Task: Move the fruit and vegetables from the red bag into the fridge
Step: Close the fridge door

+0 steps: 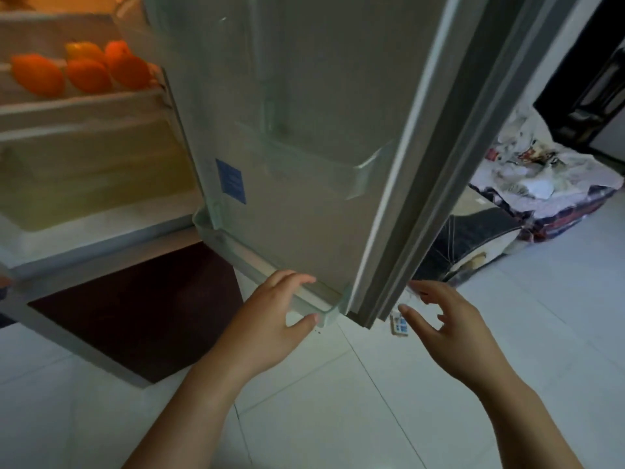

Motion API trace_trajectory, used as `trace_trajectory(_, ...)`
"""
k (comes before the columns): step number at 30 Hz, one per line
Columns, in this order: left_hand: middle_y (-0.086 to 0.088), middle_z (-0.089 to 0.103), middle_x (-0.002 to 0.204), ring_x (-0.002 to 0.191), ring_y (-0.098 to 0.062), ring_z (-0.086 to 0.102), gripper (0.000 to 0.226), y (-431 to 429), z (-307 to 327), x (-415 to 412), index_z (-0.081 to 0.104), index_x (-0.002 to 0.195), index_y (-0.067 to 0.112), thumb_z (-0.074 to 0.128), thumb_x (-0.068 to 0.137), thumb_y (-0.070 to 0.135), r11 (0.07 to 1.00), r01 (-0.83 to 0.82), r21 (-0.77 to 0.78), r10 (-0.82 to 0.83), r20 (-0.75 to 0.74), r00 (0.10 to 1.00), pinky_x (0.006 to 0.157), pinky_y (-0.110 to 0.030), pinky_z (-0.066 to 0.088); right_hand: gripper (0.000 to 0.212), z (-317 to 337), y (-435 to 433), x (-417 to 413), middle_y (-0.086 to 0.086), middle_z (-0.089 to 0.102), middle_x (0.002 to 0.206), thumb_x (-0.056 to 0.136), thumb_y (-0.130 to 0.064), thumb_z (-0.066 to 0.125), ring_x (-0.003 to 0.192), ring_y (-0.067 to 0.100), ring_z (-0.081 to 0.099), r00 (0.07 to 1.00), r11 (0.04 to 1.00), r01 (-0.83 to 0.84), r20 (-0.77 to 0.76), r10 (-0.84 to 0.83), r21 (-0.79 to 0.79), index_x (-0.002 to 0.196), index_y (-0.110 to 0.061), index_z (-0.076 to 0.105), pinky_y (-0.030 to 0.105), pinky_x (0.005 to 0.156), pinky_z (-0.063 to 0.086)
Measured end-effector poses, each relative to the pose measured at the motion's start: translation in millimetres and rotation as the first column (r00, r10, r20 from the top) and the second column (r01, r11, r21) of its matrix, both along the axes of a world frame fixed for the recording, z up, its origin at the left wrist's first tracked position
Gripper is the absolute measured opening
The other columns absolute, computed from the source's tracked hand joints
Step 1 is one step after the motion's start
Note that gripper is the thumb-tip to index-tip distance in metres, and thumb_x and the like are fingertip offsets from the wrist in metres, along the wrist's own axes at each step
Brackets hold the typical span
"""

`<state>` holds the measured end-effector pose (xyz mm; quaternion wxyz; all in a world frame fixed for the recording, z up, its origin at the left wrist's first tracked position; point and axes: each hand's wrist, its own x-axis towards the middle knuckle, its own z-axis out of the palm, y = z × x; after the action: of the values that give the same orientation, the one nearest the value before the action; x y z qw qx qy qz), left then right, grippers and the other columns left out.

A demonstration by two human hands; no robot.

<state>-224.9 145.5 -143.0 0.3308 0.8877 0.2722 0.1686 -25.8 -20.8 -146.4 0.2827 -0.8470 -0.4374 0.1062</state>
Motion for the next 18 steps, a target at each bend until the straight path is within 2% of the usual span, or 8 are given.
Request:
trace_trajectory(2,0.021,0.04,0.13,0.121,0.007,0.038,0.048,-20,2,23,0.045,0.127,0.035,0.063,0.083,0.037,1.0,-0.01,-0.009,0.01,0.041,0.999,0.101,-0.014,0.033,0.061,4,-6,28,-0.005,0.052,0.13,0.076,-0.061,0.044,0.11,0.011,0.052,1.0,1.0,0.002,0.017,-0.002,0.004,0.129,-0.03,0.046,0.035,0.093,0.049)
trace_trajectory(5,0.024,0.033,0.129,0.119,0.012,0.031,0.05,-44,5,56,0.041,0.131,0.034,0.061,0.085,0.035,1.0,-0.008,0.026,0.007,0.038,0.999,0.095,0.003,0.02,0.066,9,-4,67,-0.002,0.046,0.138,0.08,-0.056,0.051,0.12,0.014,0.048,0.998,0.999,-0.04,0.041,0.04,0.007,0.137,-0.024,0.038,0.037,0.098,0.045)
trace_trajectory(9,0.025,0.031,0.133,0.123,0.01,0.029,0.054,-58,10,79,0.037,0.134,0.034,0.06,0.085,0.039,0.996,-0.071,0.049,0.071,-0.004,0.997,0.099,-0.007,0.023,0.08,20,16,100,-0.002,0.035,0.147,0.08,-0.054,0.057,0.128,0.014,0.04,0.987,0.985,-0.159,0.037,0.157,0.073,0.145,-0.025,0.02,0.039,0.104,0.04)
trace_trajectory(10,0.024,0.031,0.134,0.122,0.009,0.029,0.055,-61,13,80,0.036,0.135,0.034,0.06,0.085,0.041,0.994,-0.099,0.041,0.1,-0.023,0.995,0.097,-0.005,0.022,0.082,24,21,104,-0.005,0.034,0.147,0.079,-0.055,0.059,0.129,0.012,0.039,0.979,0.975,-0.203,0.015,0.203,0.093,0.145,-0.028,0.019,0.04,0.104,0.041)
trace_trajectory(12,0.023,0.031,0.134,0.119,0.01,0.029,0.057,-64,17,77,0.036,0.136,0.033,0.06,0.085,0.042,0.986,-0.164,0.043,0.166,-0.049,0.985,0.089,0.004,0.02,0.079,28,29,107,-0.009,0.036,0.145,0.077,-0.054,0.061,0.125,0.009,0.042,0.956,0.949,-0.285,-0.035,0.292,0.132,0.143,-0.033,0.021,0.036,0.101,0.043)
trace_trajectory(14,0.02,0.032,0.136,0.118,0.009,0.03,0.058,-67,21,74,0.037,0.137,0.031,0.061,0.085,0.04,0.972,-0.227,0.06,0.23,-0.06,0.971,0.083,0.007,0.021,0.073,28,33,107,-0.012,0.043,0.138,0.076,-0.054,0.062,0.117,0.004,0.045,0.941,0.933,-0.32,-0.055,0.333,0.165,0.137,-0.036,0.028,0.029,0.093,0.044)
trace_trajectory(16,0.019,0.032,0.138,0.12,0.007,0.032,0.057,-69,22,71,0.037,0.137,0.031,0.062,0.085,0.038,0.954,-0.291,0.07,0.296,-0.059,0.953,0.085,0.001,0.025,0.071,24,33,108,-0.014,0.046,0.133,0.073,-0.057,0.062,0.112,0.002,0.046,0.937,0.925,-0.331,-0.046,0.345,0.187,0.134,-0.038,0.03,0.029,0.09,0.045)
trace_trajectory(18,0.021,0.031,0.138,0.126,0.004,0.031,0.057,-73,22,66,0.037,0.136,0.032,0.062,0.085,0.037,0.936,-0.345,0.067,0.348,-0.043,0.936,0.094,-0.007,0.024,0.076,22,30,108,-0.016,0.046,0.131,0.07,-0.063,0.058,0.112,0.003,0.047,0.927,0.913,-0.358,-0.045,0.373,0.196,0.135,-0.038,0.029,0.033,0.092,0.047)
